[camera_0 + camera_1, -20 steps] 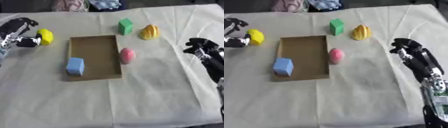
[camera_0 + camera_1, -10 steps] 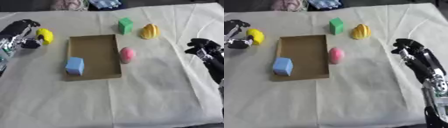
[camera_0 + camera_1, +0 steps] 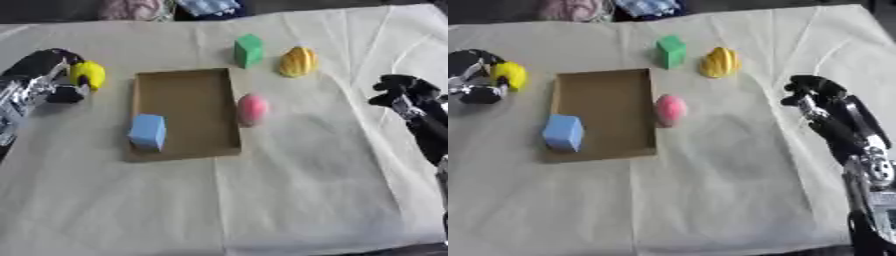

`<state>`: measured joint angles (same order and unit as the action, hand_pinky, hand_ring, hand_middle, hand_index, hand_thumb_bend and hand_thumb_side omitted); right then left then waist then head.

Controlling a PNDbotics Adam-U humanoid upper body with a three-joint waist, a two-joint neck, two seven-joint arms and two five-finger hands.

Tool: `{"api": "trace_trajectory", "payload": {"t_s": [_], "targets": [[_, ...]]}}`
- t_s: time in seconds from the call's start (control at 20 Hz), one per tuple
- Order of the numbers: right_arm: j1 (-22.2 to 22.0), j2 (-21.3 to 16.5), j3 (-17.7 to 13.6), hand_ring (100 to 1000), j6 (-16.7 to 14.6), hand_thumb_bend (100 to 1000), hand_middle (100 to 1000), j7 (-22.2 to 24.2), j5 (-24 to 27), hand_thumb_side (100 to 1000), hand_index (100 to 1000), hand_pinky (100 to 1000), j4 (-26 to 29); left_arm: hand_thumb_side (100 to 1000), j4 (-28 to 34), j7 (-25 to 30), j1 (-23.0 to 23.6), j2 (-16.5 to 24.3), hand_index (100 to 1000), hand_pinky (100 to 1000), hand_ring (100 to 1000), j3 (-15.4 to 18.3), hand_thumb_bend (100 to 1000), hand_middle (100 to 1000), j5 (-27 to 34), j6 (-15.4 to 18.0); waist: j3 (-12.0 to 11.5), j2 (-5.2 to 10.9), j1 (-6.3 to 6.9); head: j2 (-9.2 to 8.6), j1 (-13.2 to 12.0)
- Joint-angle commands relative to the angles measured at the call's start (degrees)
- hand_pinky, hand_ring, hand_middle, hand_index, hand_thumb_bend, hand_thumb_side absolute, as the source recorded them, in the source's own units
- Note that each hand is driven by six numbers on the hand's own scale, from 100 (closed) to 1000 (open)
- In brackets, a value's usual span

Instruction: Pick up objects on the table and place them in the box.

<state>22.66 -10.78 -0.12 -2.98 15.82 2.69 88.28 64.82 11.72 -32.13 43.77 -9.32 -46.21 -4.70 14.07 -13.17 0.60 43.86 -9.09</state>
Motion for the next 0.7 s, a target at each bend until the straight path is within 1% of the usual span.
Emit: {"api": "trace_trajectory", "payload": {"t_s": [0.05, 0.15, 0.3, 0.4, 0.55, 0.7], "targets": [[0.64, -0.31, -0.18, 653, 0.0, 100, 684, 0.13, 0.38, 460, 769, 817, 0.47, 212, 1.66, -1.49, -0.06, 1.61, 657, 572, 449, 0.42, 104, 459, -1.29, 0.08, -0.14, 0.19, 0.18, 0.26, 0.37], [0.64, -0.24, -0.24, 653, 0.02, 100, 684, 0.1, 0.42, 458, 769, 817, 0.54, 201, 3.16, -4.03, 0.22, 2.0, 599, 524, 386, 0.44, 100, 392, -1.09, -0.31, -0.27, 0.28, 0.16, 0.26, 0.59], [0.6, -0.22, -0.33, 653, 0.05, 100, 684, 0.02, 0.44, 456, 769, 817, 0.59, 187, 7.4, -7.75, 0.77, 3.3, 569, 508, 359, 0.13, 100, 362, 0.4, -0.68, -0.51, 0.43, 0.13, 0.26, 0.94], [0.58, -0.22, -0.4, 653, 0.06, 100, 684, -0.05, 0.46, 454, 769, 817, 0.61, 185, 11.21, -9.26, 1.19, 4.37, 568, 510, 357, -0.17, 100, 361, 1.96, -1.07, -0.63, 0.53, 0.11, 0.26, 1.08], [0.56, -0.21, -0.44, 653, 0.07, 100, 685, -0.1, 0.48, 454, 769, 817, 0.61, 184, 18.19, -9.17, 1.91, 5.91, 570, 514, 359, -0.93, 100, 363, 4.62, -1.25, -0.81, 0.64, 0.1, 0.26, 1.24], [0.57, -0.1, -0.51, 653, 0.08, 100, 685, -0.17, 0.49, 453, 769, 817, 0.69, 181, 26.48, -7.41, 3.14, 7.28, 574, 519, 366, -2.64, 100, 368, 6.58, -0.52, -0.96, 0.67, 0.04, 0.26, 1.64]]}}
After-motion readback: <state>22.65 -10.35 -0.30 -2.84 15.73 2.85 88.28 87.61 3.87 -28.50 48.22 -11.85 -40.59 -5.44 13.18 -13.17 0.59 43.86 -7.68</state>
